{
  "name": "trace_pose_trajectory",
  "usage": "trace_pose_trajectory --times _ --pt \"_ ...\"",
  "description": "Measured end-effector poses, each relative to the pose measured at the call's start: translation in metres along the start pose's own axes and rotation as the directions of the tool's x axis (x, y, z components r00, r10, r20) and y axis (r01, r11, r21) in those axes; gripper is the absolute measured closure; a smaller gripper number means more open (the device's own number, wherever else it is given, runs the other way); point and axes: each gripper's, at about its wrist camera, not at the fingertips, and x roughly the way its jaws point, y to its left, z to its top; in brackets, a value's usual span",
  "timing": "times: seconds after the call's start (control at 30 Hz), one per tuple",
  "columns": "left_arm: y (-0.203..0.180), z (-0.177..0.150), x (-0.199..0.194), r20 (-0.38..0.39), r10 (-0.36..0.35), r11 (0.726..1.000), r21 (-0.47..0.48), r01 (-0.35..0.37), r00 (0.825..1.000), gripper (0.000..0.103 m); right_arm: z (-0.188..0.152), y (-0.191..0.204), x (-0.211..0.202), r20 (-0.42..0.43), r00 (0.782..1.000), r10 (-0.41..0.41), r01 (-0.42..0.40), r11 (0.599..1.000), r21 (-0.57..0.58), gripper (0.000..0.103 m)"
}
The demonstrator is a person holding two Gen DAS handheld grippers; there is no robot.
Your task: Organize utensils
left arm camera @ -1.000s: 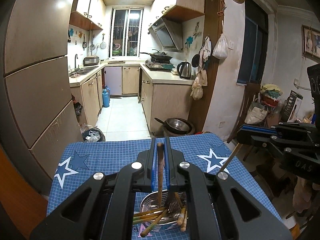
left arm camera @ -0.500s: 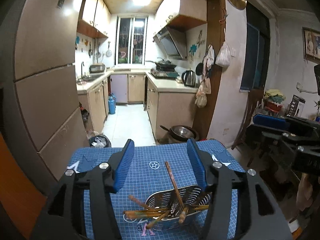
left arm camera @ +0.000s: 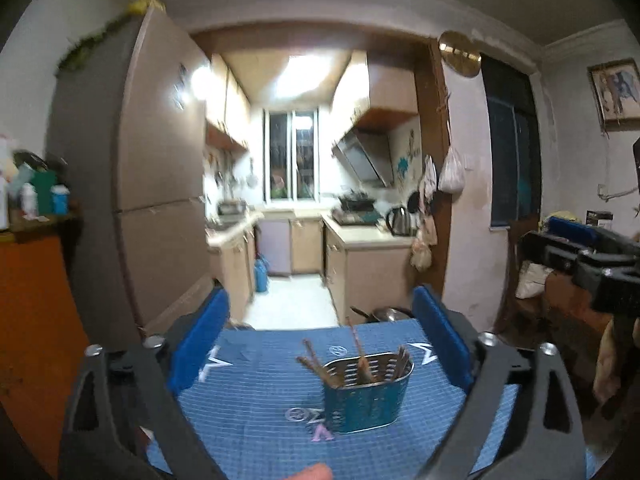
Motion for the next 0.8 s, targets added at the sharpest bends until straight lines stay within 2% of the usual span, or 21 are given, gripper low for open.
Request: trace_pose_trajectory --times 0.13,0.3,0.4,0.5,0.57,0.67,0.8 --pt "0.003 -0.028 -0.061 0.075 0.031 0.999 0.014 -0.032 0.997 0.005 -0.038 0.018 -0.071 0.073 0.997 -0.028 0.029 1.000 -0.011 0.005" --pt "0.009 -0.073 -0.111 0.060 0.044 0.999 -0.016 -0.043 0.997 0.005 -0.105 0.040 -0.134 0.089 0.995 -0.051 0.049 0.998 0.024 0.005" --pt "0.007 -0.105 -0.134 0.055 0.064 0.997 -0.037 -0.062 0.996 0.005 -0.150 0.054 -0.156 0.035 0.996 -0.088 0.086 0.994 0.062 0.005" --pt "0.004 -0.133 -0.149 -0.004 0.036 0.998 -0.042 -0.036 0.999 0.005 -0.187 0.062 -0.173 -0.021 0.995 -0.100 0.102 0.990 0.100 0.005" --pt "0.003 -0.148 -0.154 -0.039 0.032 0.998 -0.058 -0.034 0.999 0.005 -0.201 0.067 -0.181 -0.039 0.995 -0.096 0.101 0.986 0.130 0.005" --pt "0.001 -0.164 -0.165 -0.056 0.056 0.997 -0.042 -0.059 0.997 0.005 -0.217 0.074 -0.195 -0.043 0.993 -0.111 0.116 0.984 0.139 0.005" --pt "0.003 -0.174 -0.174 -0.078 0.050 0.997 -0.051 -0.054 0.996 0.005 -0.231 0.086 -0.203 -0.072 0.990 -0.125 0.134 0.981 0.138 0.005"
